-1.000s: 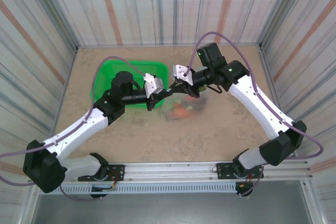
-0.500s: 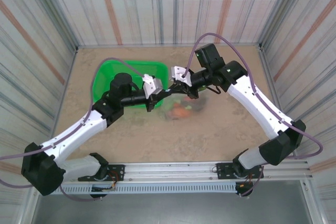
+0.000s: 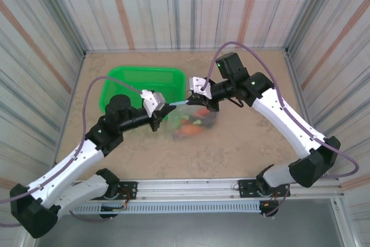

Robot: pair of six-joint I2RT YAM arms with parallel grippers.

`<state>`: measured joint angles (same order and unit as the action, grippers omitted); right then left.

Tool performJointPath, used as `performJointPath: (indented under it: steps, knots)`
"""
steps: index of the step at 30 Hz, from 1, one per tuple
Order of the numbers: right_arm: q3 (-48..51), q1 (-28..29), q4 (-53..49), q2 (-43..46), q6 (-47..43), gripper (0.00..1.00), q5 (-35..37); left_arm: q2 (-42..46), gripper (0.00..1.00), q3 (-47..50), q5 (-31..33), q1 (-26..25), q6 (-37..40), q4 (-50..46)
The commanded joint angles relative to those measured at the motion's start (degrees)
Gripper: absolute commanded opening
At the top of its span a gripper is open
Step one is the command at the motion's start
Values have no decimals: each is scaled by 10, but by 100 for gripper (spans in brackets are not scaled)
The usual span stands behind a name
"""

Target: Place the food in the zip-top bag and seal the zipper

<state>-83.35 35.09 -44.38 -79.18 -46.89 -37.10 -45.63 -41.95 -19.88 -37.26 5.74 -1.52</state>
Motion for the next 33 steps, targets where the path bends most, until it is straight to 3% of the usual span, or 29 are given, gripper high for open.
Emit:
performJointPath:
  steps: [1, 5, 11, 21, 26, 33]
  knots:
    - [35, -32, -10, 29, 29, 2, 106, 71, 0, 7, 129, 6, -23, -19]
    - [78, -35, 14, 50, 52, 2, 164, 104, 0, 16, 196, 20, -35, -52]
    - [138, -45, 27, 99, 75, 2, 217, 129, 0, 25, 231, 46, -50, -92]
    - [201, -80, 43, 167, 99, 0, 288, 135, 0, 26, 224, 67, -48, -95]
    - [195, -78, 12, 198, 119, 0, 278, 115, 0, 18, 185, 67, -47, -99]
    - [183, -19, -71, 288, 204, 0, 332, 101, 0, -3, 47, 38, -45, -118]
